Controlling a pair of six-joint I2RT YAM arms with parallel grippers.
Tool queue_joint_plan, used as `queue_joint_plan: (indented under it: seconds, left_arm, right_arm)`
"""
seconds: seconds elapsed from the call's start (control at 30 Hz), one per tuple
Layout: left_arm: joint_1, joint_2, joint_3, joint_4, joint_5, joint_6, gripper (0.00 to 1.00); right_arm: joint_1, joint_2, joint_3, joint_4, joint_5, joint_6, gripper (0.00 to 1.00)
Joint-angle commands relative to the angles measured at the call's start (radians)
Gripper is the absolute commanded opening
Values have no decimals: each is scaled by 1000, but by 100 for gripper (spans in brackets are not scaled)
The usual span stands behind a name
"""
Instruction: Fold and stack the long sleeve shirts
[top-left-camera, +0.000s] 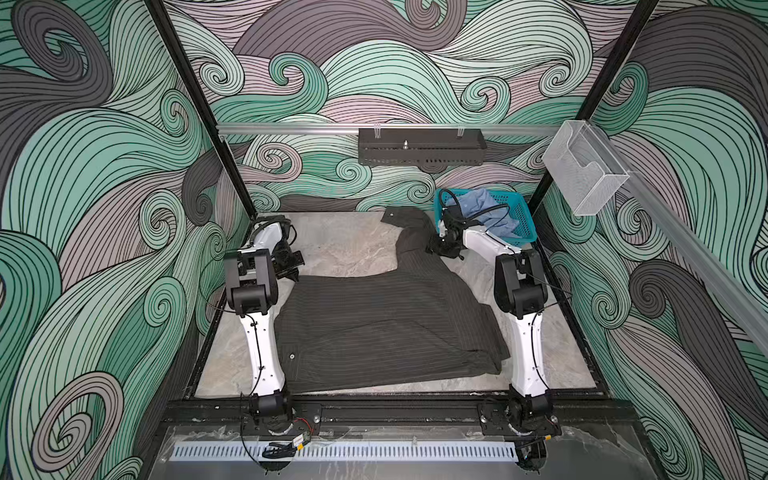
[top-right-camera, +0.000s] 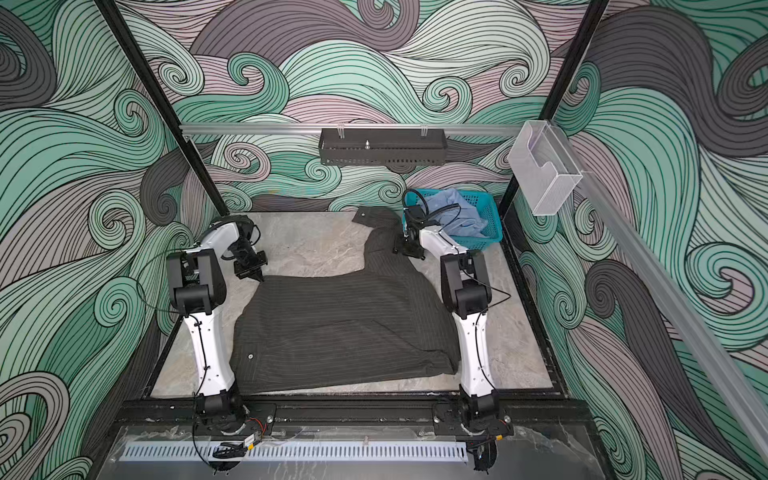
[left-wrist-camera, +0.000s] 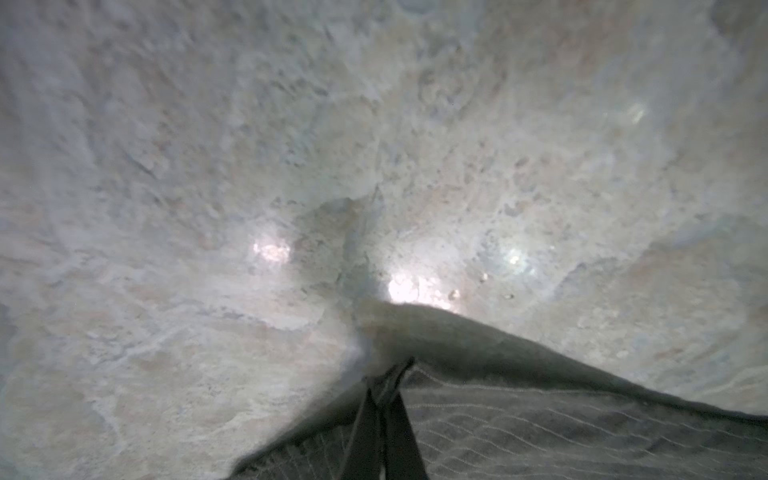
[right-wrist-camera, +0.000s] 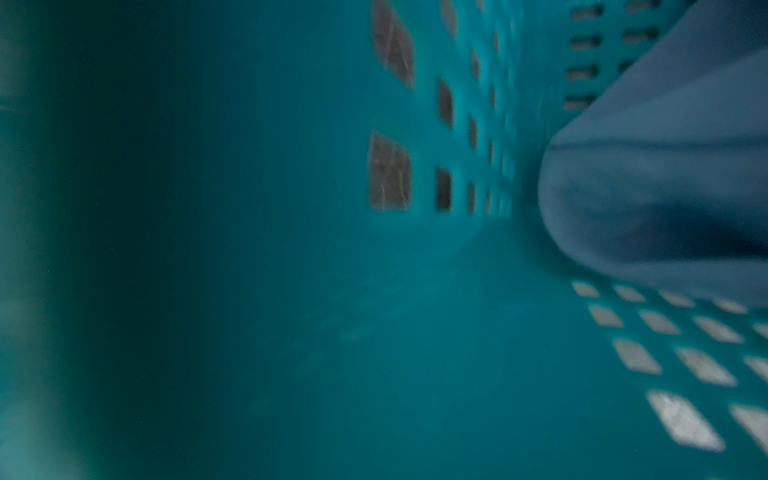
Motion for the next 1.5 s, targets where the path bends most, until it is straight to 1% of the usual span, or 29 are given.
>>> queue_joint_plan:
  seconds: [0.0, 0.2, 0.33, 0.43, 0.6, 0.7, 0.8, 0.87, 0.97, 1.1, 1.17, 1.2, 1.3, 1.47]
  left_arm:
    - [-4, -42, 31, -22, 11, 1, 0]
    - [-4, -50, 34, -18, 20, -1, 0]
    - [-4, -54, 34, -18, 21, -2, 0]
    - [-3, -53, 35, -20, 24, -2, 0]
    - [-3, -59, 36, -23, 24, -3, 0]
    - [-3, -59, 36, -23, 28, -5, 0]
    - [-3, -63, 37, -22, 28, -7, 0]
    - [-3, -66, 37, -22, 31, -7, 0]
    - [-3, -68, 37, -22, 34, -9, 0]
    - [-1, -74, 37, -21, 37, -9, 0]
    - [-1, -75, 39, -21, 39, -9, 0]
    - [-1, -76, 39, -20, 41, -9, 0]
    - [1, -78, 39, -20, 47, -9, 0]
    - [2, -78, 45, -22, 54, -10, 0]
  right_arm:
    - [10, 38, 40, -47, 33, 0, 68]
    - [10, 69, 89, -40, 39, 25, 70]
    - [18, 82, 108, -54, 43, 49, 66]
    - [22, 59, 64, -20, 70, 73, 62]
    - [-11, -14, -59, 13, 189, 110, 65]
    - [-59, -69, -149, 79, 195, 140, 66]
    - [-92, -96, -167, 89, 193, 135, 67]
    - [-102, -104, -161, 90, 163, 123, 67]
    - [-82, -111, -149, 87, 103, 98, 66]
    - [-27, -149, -215, 194, 48, 82, 67]
    - [3, -146, -222, 204, 36, 87, 68]
    - [13, -138, -220, 237, 32, 91, 68]
    - [36, -104, -196, 247, 33, 109, 69]
    - [47, -45, -150, 245, 96, 148, 71]
